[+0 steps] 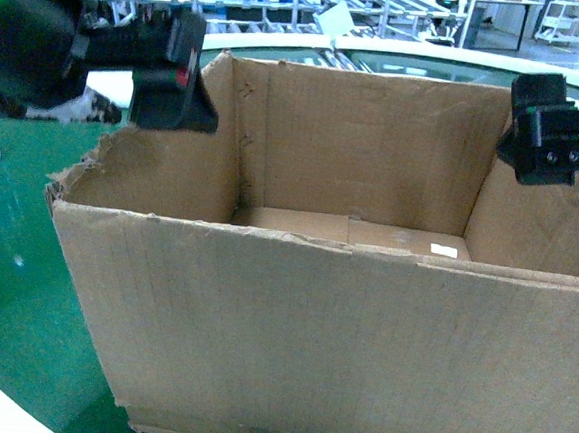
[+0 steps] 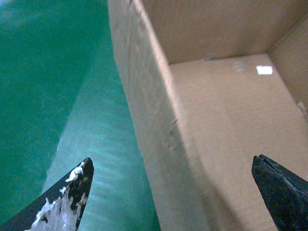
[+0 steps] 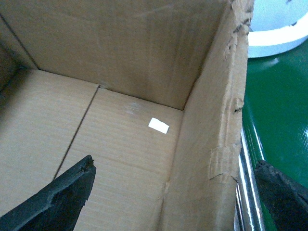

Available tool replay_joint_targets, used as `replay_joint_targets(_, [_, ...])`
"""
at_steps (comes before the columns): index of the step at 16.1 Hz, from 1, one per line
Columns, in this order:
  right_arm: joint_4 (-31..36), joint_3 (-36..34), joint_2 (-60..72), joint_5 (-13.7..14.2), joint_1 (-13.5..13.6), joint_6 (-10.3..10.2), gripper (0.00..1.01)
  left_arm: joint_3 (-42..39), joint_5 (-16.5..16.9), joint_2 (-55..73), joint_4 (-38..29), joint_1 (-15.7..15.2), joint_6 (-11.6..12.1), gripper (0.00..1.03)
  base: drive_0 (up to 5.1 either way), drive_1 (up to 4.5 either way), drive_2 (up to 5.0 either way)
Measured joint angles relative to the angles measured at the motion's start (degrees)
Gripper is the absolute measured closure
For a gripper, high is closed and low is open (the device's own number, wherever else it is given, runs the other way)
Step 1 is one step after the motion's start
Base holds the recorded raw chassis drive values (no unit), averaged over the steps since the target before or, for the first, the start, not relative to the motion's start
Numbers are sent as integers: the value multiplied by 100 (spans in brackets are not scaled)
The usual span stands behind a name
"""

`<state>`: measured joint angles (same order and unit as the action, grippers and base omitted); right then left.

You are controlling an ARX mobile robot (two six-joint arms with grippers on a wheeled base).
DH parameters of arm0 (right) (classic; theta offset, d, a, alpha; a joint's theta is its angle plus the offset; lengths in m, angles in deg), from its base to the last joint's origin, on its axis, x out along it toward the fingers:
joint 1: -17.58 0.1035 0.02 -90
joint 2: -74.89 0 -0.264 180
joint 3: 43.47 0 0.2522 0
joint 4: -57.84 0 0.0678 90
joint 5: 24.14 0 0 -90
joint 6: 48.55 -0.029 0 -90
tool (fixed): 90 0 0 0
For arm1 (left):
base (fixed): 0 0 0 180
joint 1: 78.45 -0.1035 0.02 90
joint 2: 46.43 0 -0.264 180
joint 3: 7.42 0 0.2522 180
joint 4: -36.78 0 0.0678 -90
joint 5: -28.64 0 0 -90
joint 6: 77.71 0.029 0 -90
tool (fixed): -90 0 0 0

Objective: Sort boxes to right shelf from conveyor

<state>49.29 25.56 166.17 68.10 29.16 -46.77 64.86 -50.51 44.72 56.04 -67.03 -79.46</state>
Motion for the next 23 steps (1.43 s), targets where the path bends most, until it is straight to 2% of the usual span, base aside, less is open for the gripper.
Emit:
replay_joint_targets(1, [197, -125, 249, 76, -111, 20, 3, -223, 17, 229, 11, 50, -4, 5, 0, 0, 0])
replay_joint_targets(4, [470, -345, 323, 39, -125, -4, 3, -295, -111, 262, -87, 133, -114, 5, 0, 0, 0])
replay_joint_targets(5, [514, -378, 328, 35, -151, -2, 7, -317, -181, 267, -96, 149, -149, 7, 0, 0, 0])
replay_joint_targets(8, [629, -448, 348, 2, -166, 26, 30, -374, -358, 251, -153, 219, -284, 31, 0, 0, 0])
replay_joint_targets(9, [693, -496, 348, 50, -184, 31, 43, -417, -487, 205, -190, 254, -363, 43, 0, 0, 0])
replay_joint_targets(10, [787, -542, 348, 116, -229, 24, 64, -428, -498, 153, -142, 323, -433, 61, 0, 0, 0])
replay_joint_targets(12, [866, -586, 334, 186, -229, 13, 81, -433, -529, 133, -149, 431, -468, 80, 0, 0, 0])
replay_joint_targets(13, [896, -612, 302, 186, -227, -48, 92, -466, -686, 109, -181, 452, -551, 89, 0, 0, 0])
replay_joint_targets(14, [929, -634, 271, 164, -227, -98, 96, -518, -758, 83, -234, 468, -623, 95, 0, 0, 0])
replay_joint_targets(18, [1027, -697, 146, 109, -278, -227, 97, -675, -850, -72, -387, 498, -682, 98, 0, 0, 0])
replay_joint_targets(23, [962, -612, -240, 87, -339, -186, 97, -463, -837, -367, -251, 549, -619, 98, 0, 0, 0])
